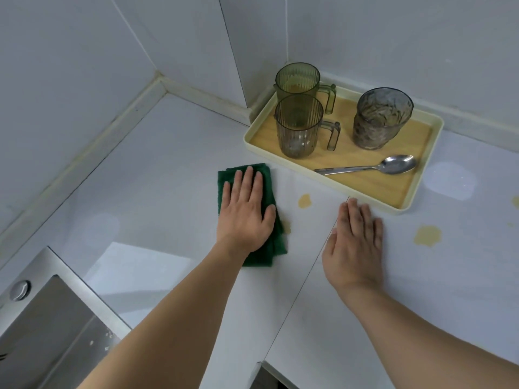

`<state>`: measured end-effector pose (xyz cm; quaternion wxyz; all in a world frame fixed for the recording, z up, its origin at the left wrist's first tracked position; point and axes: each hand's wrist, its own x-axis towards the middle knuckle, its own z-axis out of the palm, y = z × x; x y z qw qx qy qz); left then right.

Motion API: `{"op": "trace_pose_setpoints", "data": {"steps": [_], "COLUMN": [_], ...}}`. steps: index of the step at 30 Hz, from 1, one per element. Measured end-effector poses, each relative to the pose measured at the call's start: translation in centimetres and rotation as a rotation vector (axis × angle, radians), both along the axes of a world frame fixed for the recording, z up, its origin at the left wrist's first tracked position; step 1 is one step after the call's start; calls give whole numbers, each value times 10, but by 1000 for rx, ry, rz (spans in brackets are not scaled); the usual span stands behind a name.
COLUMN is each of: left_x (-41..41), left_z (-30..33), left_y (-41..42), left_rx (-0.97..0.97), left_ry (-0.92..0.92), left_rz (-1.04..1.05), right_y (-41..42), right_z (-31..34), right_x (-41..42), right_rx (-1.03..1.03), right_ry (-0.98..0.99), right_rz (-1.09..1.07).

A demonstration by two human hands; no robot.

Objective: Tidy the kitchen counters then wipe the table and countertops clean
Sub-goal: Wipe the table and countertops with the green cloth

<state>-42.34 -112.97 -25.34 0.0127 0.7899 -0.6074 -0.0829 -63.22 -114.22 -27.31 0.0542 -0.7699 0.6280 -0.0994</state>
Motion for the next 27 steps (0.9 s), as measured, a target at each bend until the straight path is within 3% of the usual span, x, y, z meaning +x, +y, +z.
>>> {"op": "trace_pose_setpoints", "data": {"steps": [3, 7, 27], "left_x": [-2, -2, -39], "left_z": [3, 4, 9], "left_y": [-10, -15, -10], "left_rx": [2, -1, 92], "left_ry": [29, 27, -65], "left_rz": [140, 145, -487], "right_y": [0, 0, 1], "right_z": [0, 0, 2], "right_x": [-1, 1, 0], "right_rx": [-4, -15, 25], "right_ry": [-5, -32, -8], "right_rz": [10, 2, 2]}}
